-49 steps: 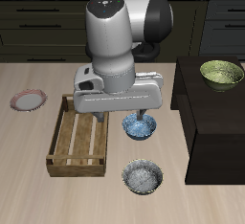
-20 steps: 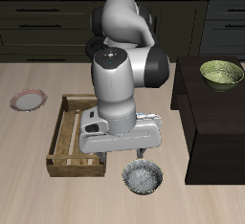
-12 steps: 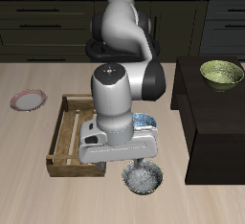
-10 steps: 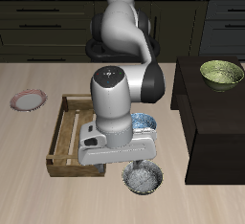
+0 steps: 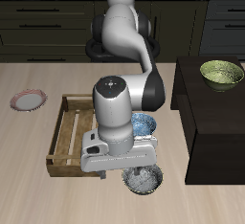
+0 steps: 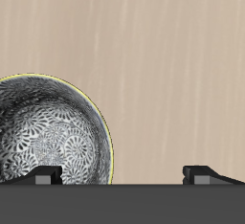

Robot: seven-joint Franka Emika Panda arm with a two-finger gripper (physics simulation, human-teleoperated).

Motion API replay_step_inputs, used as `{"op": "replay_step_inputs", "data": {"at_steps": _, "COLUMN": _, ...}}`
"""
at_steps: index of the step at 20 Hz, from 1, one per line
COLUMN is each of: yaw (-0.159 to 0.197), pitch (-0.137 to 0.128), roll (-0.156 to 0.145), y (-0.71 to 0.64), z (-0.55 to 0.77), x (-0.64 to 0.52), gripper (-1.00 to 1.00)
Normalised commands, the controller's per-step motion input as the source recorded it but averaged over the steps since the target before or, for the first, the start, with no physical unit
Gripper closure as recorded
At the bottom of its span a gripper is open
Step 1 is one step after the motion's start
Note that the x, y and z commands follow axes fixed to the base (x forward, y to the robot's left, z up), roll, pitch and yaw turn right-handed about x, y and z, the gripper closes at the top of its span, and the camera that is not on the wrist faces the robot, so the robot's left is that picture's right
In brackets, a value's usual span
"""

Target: Place the green bowl and the black bowl in the wooden tray

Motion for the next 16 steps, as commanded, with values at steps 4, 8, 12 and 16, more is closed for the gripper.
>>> {"op": "replay_step_inputs", "data": {"at_steps": 4, "yaw": 0.008, "pitch": 0.048, "roll": 0.029, "y": 0.16, "z": -0.34, "x": -0.02, "gripper": -1.00}}
{"op": "replay_step_inputs", "data": {"at_steps": 8, "yaw": -0.004, "pitch": 0.044, "roll": 0.021, "y": 0.13, "z": -0.32, "x": -0.03, "gripper": -1.00}}
{"op": "replay_step_inputs", "data": {"at_steps": 12, "yaw": 0.008, "pitch": 0.070, "roll": 0.029, "y": 0.14, "z": -0.46, "x": -0.05, "gripper": -1.00}}
{"op": "replay_step_inputs", "data": {"at_steps": 16, "yaw": -0.019, "pitch": 0.038, "roll": 0.021, "y": -0.05, "z": -0.19, "x": -0.15, "gripper": 1.00}}
